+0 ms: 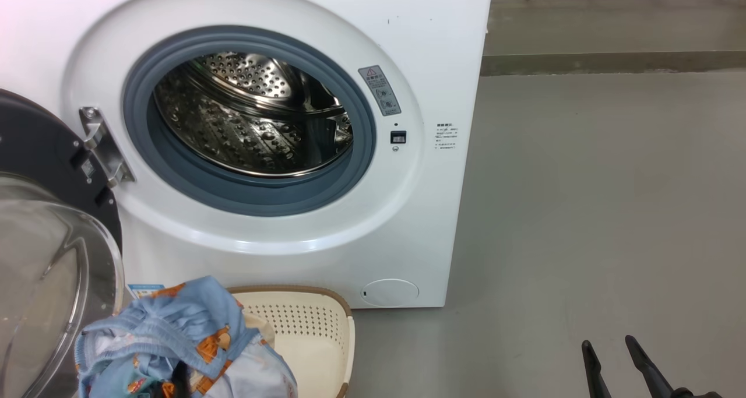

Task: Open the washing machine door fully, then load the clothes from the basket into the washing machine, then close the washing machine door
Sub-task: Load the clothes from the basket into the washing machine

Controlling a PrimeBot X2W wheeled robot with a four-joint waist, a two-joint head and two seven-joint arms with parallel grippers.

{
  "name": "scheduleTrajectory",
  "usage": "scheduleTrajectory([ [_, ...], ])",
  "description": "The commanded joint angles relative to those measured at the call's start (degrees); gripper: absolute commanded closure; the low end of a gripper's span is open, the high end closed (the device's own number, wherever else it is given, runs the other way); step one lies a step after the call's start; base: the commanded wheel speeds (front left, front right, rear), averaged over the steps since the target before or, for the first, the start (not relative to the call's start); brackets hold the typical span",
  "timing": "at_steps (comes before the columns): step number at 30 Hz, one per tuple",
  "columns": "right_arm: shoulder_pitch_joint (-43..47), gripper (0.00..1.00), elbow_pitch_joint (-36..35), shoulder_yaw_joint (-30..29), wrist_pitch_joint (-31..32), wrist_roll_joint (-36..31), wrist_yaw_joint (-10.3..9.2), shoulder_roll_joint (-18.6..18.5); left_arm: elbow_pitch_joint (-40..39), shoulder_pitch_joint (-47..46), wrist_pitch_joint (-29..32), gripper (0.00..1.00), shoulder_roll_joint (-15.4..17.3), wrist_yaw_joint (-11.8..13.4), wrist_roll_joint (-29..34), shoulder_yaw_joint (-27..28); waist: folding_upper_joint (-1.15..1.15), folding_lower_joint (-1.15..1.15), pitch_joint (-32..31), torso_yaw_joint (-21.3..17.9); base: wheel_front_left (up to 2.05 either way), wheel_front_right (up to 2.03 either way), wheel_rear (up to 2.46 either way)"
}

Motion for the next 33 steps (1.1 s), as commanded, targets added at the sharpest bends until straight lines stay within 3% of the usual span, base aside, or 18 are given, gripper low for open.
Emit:
scheduleTrajectory([
  [1,-0.9,0.0,-1.5,1.7,-0.3,-0.7,0.09,-0.6,-2.0,-1.6,-0.8,1.0,0.5,0.3,0.5,1.9,0.0,0.0,0.0,-0.2,0.0,0.0,0.0],
  [21,-2.2,0.0,-1.5,3.5,-0.3,-0.2,0.09,-0.4,-1.5,-5.6,-0.8,1.0,0.5,-0.7,0.3,0.6,0.0,0.0,2.9,-3.5,0.0,0.0,0.0],
  [33,-4.6,0.0,-0.9,4.6,-0.3,1.0,0.09,0.3,9.3,-19.2,-0.2,1.0,2.9,-2.1,2.1,0.7,0.0,0.0,7.8,-9.0,0.0,0.0,0.0],
])
